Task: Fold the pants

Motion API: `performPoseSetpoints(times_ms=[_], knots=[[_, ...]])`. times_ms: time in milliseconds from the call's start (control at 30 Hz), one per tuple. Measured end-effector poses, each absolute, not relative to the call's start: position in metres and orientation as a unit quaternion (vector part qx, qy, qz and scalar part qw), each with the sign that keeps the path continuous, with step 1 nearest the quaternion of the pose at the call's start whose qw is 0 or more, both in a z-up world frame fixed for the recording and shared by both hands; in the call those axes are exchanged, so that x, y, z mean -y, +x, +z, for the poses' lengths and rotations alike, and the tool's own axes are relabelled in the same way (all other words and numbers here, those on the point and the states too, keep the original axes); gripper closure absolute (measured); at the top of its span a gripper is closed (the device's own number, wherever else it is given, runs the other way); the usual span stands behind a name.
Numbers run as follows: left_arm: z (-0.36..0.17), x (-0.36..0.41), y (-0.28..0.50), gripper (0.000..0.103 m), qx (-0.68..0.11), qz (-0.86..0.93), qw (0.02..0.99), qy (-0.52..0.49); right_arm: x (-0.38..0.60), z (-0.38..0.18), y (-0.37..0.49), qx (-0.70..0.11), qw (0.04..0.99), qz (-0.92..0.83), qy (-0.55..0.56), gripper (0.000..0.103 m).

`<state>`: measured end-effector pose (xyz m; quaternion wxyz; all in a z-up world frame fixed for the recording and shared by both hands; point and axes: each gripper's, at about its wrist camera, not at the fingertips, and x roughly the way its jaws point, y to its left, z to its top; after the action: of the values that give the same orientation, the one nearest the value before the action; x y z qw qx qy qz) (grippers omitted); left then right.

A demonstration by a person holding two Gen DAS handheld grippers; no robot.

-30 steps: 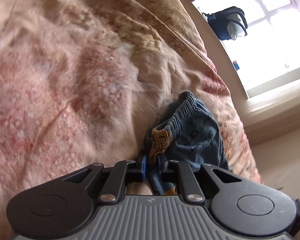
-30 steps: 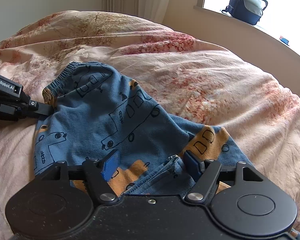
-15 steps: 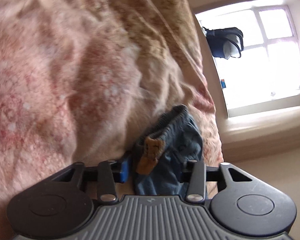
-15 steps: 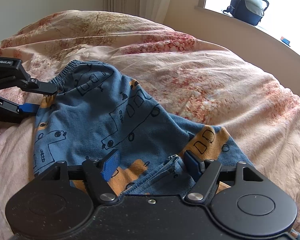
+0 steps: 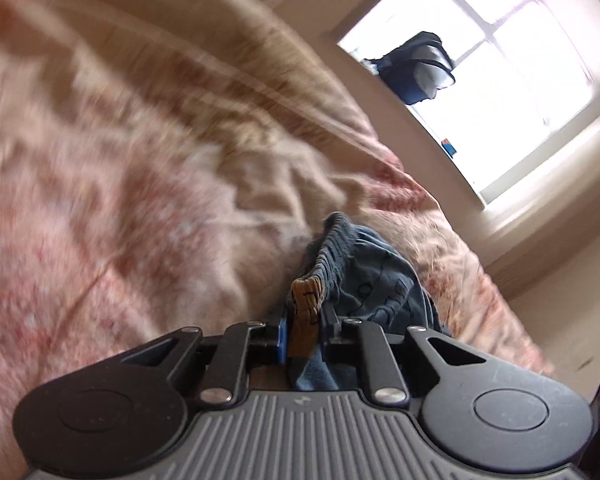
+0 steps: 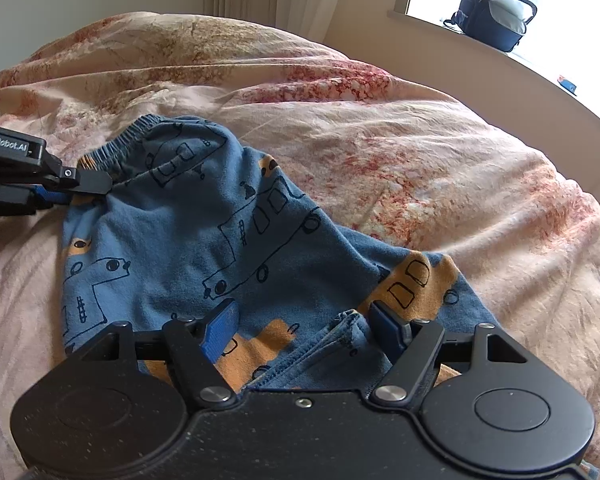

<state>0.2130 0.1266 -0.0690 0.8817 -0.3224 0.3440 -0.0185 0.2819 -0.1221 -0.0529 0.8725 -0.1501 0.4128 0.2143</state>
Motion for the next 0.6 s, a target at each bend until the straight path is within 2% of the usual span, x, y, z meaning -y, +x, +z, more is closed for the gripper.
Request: performPoseSetpoints(times_ms=[100, 267, 400, 467, 600], knots=[[-0.064, -0.12, 0.212, 0.087, -0.337, -0.016, 0.895, -0.292, 0.12, -0.05, 0.28, -0.409, 0.874, 0.21, -0.158, 0.028], [-0.068, -0.127, 0.212, 0.088, -0.344, -0.02, 0.884, -0.318, 0.121, -0.033, 0.261, -0.374, 0.888, 0.207, -0.172, 0.03], [-0.08, -0.133, 0.217, 0.088, -0.36, -0.021, 0.871, -0.333, 0.136, -0.02, 0.238, -0.364, 0.895, 0.19, -0.174, 0.017], [-0.082, -0.136, 0.217, 0.088, -0.361, -0.021, 0.867, -0.343, 0.148, -0.016, 0.222, -0.362, 0.898, 0.177, -0.177, 0.016], [-0.071, -0.13, 0.211, 0.088, -0.347, -0.019, 0.884, -0.312, 0.173, -0.011, 0.178, -0.348, 0.901, 0.154, -0.21, 0.004]])
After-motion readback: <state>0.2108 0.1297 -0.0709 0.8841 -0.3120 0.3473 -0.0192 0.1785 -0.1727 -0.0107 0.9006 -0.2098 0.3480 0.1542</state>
